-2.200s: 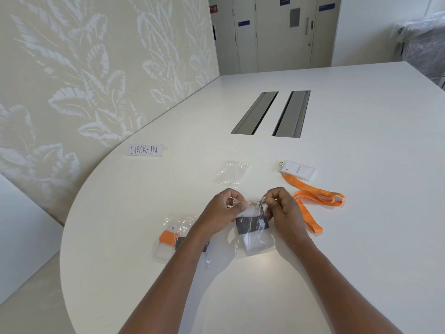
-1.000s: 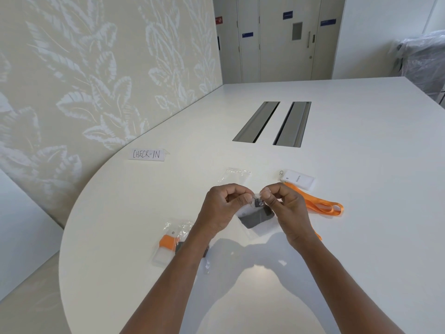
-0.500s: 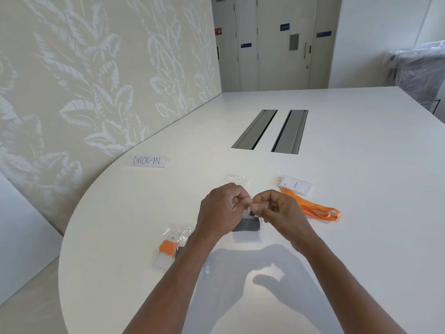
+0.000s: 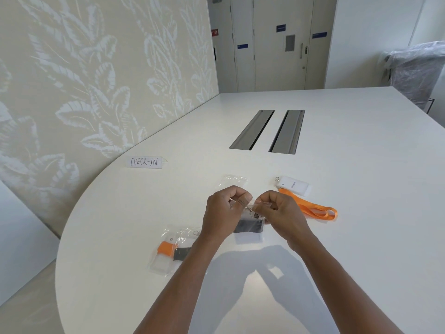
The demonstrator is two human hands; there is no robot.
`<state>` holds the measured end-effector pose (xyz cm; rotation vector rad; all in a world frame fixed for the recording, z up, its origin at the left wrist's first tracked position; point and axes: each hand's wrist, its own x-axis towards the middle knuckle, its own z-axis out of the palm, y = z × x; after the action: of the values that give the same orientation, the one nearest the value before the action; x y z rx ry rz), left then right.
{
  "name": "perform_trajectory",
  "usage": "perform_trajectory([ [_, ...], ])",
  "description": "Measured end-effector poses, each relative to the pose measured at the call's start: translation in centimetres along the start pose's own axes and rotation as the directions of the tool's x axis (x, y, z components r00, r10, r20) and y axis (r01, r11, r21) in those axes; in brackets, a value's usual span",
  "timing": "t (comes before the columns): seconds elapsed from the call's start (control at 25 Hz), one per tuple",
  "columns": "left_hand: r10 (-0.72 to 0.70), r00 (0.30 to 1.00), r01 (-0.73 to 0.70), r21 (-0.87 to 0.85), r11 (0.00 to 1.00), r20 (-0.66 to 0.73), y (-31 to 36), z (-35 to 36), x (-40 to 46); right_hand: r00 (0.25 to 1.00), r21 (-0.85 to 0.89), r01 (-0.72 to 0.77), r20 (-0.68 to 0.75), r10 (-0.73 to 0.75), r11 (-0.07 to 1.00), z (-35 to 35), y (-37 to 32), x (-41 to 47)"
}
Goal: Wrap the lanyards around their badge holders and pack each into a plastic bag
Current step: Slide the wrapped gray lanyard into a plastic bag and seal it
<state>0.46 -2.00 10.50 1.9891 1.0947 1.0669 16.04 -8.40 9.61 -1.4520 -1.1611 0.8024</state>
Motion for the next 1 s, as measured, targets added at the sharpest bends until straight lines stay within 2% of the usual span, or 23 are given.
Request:
perform_trajectory([
  [0.08, -0.011, 0.993, 0.016, -0.046, 0.999, 0.115, -0.4, -1.2, 0.2, 1.000, -0.024, 0.019, -0.004, -0.019, 1.000, -0.2, 0.3, -0.3],
  [0.2, -0.050, 0.983, 0.044, 0.038, 0.998, 0.175, -0.5, -1.9, 0.1, 1.000, -0.039, 0.025, -0.015, -0.026, 0.999, -0.2, 0.7, -0.5],
  [0.44, 0.000, 0.999, -0.003, 0.076, 0.997, 0.048, 0.0, -1.0, -0.1, 0.997, -0.023, -0.015, 0.070, 0.017, 1.000, -0.1, -0.1, 0.0],
  [0.56, -0.009, 0.998, 0.006, 0.050, 0.999, 0.064, -0.1, -0.5, -0.2, 0.996, 0.048, -0.028, 0.085, 0.024, 0.998, -0.3, -0.4, 0.0],
  [0.72, -0.095, 0.974, 0.117, -0.098, 0.988, 0.207, -0.6, -1.5, 0.3, 0.999, 0.085, -0.012, 0.032, 0.010, 0.996, -0.6, -0.4, -0.1],
  [0.84, -0.067, 0.947, 0.118, -0.144, 0.983, 0.315, -1.0, -2.3, 0.3, 0.999, 0.126, 0.001, 0.034, -0.005, 0.992, -0.7, -0.4, -0.3],
  [1.0, -0.033, 0.978, 0.056, -0.105, 0.993, 0.206, -0.9, -2.4, 0.0, 0.995, 0.035, 0.065, 0.070, -0.067, 0.997, -0.5, -0.6, -0.6],
])
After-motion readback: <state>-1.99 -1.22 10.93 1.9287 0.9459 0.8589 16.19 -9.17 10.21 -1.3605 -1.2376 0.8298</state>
